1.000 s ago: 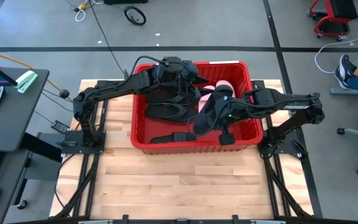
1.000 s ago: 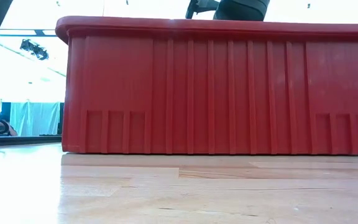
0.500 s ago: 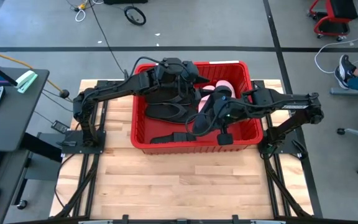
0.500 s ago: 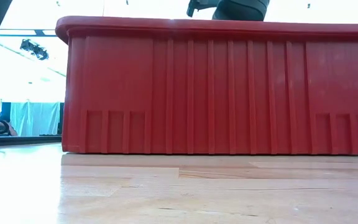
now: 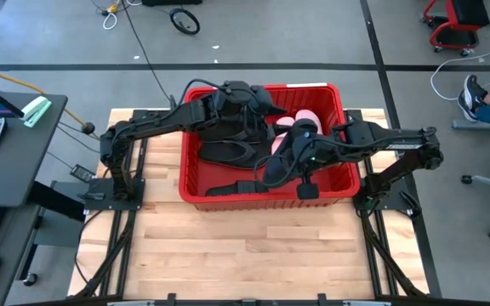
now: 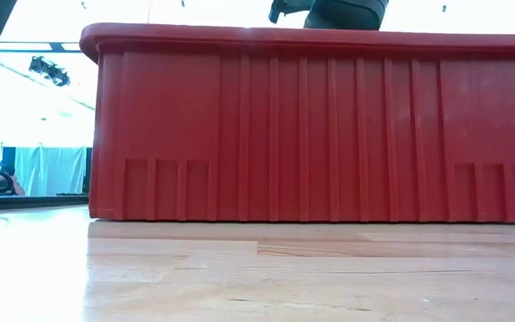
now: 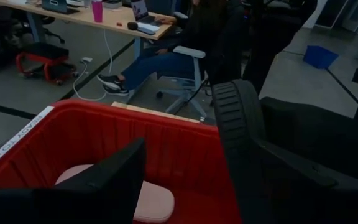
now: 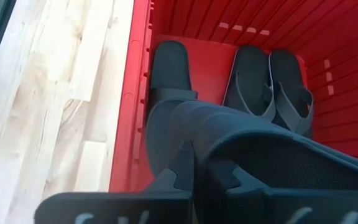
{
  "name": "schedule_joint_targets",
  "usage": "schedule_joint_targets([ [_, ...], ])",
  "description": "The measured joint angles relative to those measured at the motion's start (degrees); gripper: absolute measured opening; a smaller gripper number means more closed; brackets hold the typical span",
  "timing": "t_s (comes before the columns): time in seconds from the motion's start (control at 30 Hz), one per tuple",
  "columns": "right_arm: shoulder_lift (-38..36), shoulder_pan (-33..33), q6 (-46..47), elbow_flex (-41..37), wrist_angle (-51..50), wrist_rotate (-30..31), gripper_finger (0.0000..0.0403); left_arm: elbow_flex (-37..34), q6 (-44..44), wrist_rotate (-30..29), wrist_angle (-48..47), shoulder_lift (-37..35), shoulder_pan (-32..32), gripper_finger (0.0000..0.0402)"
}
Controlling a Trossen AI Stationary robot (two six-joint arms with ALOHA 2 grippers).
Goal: Pick and place slides into bin
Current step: Put the other black pair slides into the bin
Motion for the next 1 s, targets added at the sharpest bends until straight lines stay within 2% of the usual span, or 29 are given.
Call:
schedule_joint_targets([
  [0.17,0.0,-0.02,-0.01,0.0,-0.49,0.77,0.0009,0.0,-0.04,0.16,-1.74,-0.02,-0.2,0.0291],
  [0.43,-0.8,-0.11,1.97,0.0,-1.16,6.34,0.0009,-0.11,-0.14,0.72,-6.03,-0.26,-0.51,0.0291],
  [0.63,-1.18,-0.04,2.15,0.0,1.67,5.88,0.0009,-0.11,0.05,0.73,-5.3,-0.35,-1.15,0.0291],
  [0.83,-1.25,-0.04,0.47,0.0,8.18,1.51,0.0009,-0.11,1.53,1.51,-0.73,-0.42,-1.22,0.0291],
  [1.0,-1.25,0.0,0.31,0.0,9.35,0.82,0.0009,-0.11,1.57,2.37,0.0,-0.42,-1.22,0.0285],
])
